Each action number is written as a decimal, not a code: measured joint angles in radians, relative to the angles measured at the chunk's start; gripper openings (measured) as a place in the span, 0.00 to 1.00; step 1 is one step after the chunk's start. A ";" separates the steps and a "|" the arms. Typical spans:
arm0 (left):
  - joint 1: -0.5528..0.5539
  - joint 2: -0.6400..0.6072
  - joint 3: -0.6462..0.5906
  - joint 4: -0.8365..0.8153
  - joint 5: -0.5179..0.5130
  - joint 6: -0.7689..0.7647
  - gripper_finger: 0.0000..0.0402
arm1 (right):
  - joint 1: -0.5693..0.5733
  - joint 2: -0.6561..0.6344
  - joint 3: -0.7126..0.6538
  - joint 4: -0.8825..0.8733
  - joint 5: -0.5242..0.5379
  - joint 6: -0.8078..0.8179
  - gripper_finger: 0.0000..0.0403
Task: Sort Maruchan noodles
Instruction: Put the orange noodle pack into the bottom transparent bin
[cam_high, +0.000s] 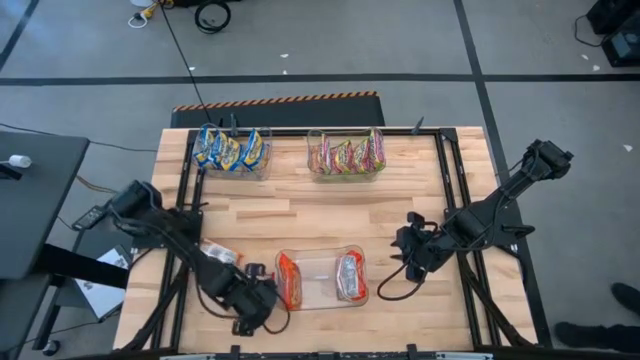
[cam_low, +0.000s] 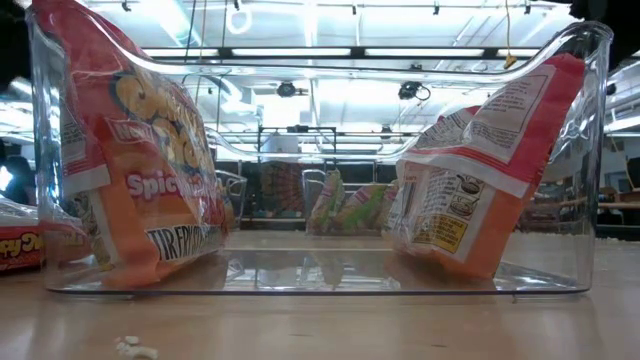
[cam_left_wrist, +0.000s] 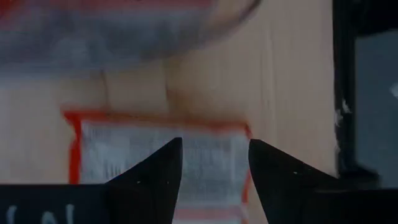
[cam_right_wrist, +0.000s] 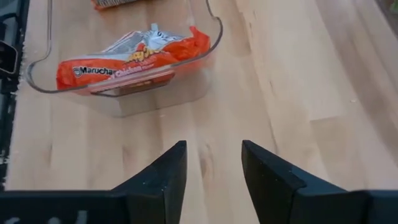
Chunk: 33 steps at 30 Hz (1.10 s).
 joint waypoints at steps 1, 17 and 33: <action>-0.002 0.013 0.002 0.012 -0.043 0.025 0.47 | 0.005 0.000 0.000 -0.001 -0.005 0.015 0.41; 0.000 0.137 0.003 -0.018 -0.063 0.111 0.47 | 0.040 0.000 0.000 -0.032 -0.121 0.101 0.53; -0.012 0.152 0.018 -0.064 -0.052 0.203 0.02 | 0.037 -0.006 0.018 -0.056 -0.212 0.110 0.52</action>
